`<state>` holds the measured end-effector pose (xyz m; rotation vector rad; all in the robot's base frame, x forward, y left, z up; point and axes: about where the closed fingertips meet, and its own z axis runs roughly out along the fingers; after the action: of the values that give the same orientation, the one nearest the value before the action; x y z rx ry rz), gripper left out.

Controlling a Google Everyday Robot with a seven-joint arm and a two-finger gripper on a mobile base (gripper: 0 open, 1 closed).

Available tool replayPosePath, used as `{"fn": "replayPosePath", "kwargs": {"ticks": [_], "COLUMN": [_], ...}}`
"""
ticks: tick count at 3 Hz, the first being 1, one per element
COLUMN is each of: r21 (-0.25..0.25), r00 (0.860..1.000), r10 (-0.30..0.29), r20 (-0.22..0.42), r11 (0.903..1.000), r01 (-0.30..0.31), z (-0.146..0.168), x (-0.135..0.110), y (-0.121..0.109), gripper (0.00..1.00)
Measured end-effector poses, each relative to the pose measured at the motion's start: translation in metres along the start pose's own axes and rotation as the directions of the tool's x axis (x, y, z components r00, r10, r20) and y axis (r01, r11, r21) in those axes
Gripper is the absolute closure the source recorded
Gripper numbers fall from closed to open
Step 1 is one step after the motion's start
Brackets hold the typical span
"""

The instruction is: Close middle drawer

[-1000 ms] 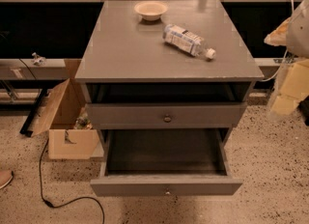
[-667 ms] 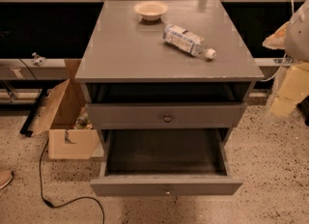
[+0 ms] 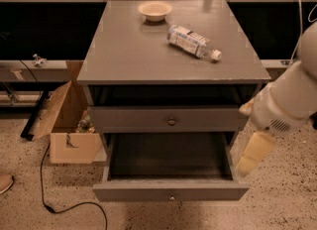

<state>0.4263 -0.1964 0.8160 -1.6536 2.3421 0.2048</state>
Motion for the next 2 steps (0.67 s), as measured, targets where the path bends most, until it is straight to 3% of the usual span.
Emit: {"fn": "replayPosePath", "kwargs": {"ticks": [1, 2], "r21": [-0.082, -0.09], "r00": [0.997, 0.997], "r10": [0.066, 0.069], "r20": [0.027, 0.031], "r11": [0.9946, 0.9938], "r01": [-0.064, -0.066], "z": [0.0677, 0.0724], "x": [0.0164, 0.0185], "y": [0.0222, 0.0224], "gripper": [0.0, 0.0]}}
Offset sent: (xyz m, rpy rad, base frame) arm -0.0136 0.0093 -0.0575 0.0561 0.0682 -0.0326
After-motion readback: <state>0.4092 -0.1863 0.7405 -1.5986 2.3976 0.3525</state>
